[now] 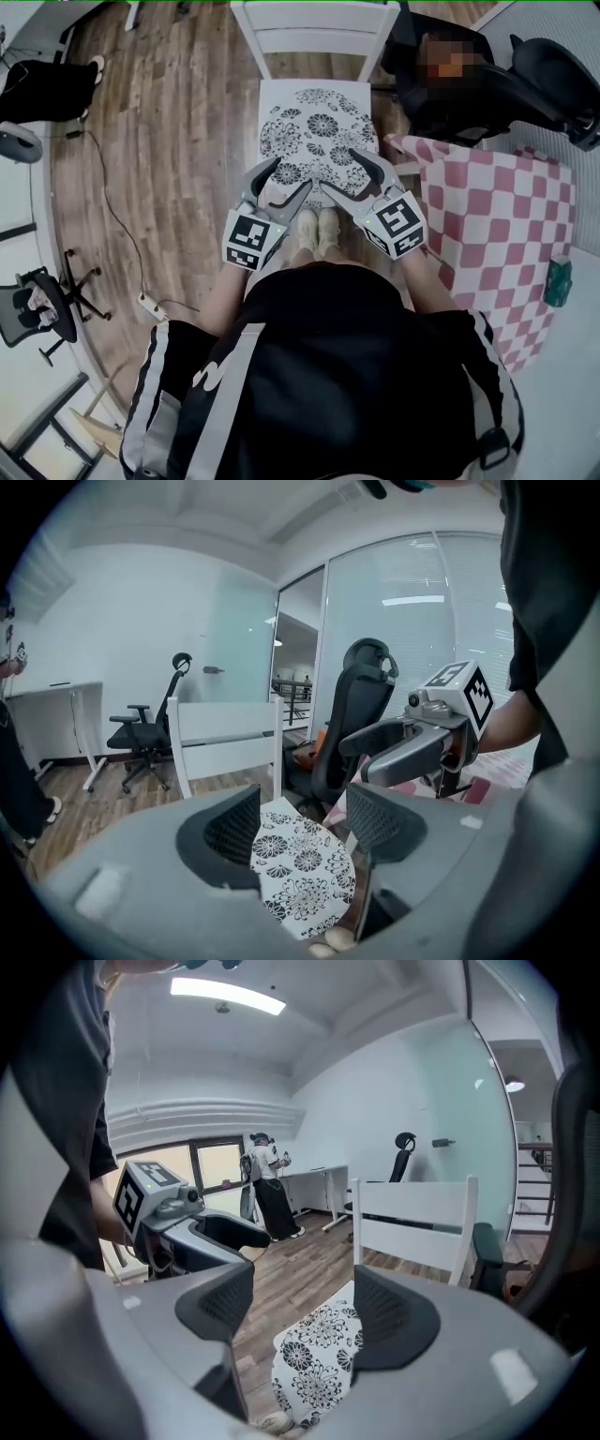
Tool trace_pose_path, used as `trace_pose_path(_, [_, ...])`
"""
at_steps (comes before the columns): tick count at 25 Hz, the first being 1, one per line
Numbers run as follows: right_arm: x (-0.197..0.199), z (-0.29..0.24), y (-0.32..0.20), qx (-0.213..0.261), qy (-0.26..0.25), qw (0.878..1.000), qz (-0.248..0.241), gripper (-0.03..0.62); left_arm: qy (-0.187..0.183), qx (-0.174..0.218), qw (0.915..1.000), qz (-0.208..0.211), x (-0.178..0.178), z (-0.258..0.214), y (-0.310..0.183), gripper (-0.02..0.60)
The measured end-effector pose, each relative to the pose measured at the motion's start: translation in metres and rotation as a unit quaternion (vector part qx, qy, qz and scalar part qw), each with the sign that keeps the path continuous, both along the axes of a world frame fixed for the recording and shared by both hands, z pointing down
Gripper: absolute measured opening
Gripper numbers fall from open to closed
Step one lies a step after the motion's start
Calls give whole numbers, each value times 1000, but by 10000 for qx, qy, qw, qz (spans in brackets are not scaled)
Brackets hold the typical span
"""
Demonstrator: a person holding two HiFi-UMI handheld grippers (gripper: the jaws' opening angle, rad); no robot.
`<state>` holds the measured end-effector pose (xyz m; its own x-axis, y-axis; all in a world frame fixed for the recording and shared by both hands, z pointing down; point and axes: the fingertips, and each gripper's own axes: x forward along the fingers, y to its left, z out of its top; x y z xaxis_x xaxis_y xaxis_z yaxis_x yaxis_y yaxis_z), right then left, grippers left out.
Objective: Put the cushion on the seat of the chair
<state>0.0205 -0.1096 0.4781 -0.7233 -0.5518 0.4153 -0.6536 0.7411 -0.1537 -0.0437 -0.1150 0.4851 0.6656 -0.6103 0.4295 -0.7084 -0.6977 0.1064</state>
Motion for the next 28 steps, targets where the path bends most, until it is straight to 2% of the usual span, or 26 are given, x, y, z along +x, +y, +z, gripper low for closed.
trace_pose_path(10, [4,-82,-23,790,-426,9957,242,328,317,734,9968,-18,-1,-71,-22,287])
trace_pose_path(17, [4,-120,-29,1294,-458,9899,343,327,495,1118,9920,-310,-17,-108,-38,287])
trace_pose_path(21, [4,-136,-31,1449,-560,9870,399,328,493,1367,9885,-418,-23,-127,-44,287])
trace_pose_path(28, [4,-161,-32,1759,-654,9813,433,327,716,1660,9821,-526,-26,-158,-46,287])
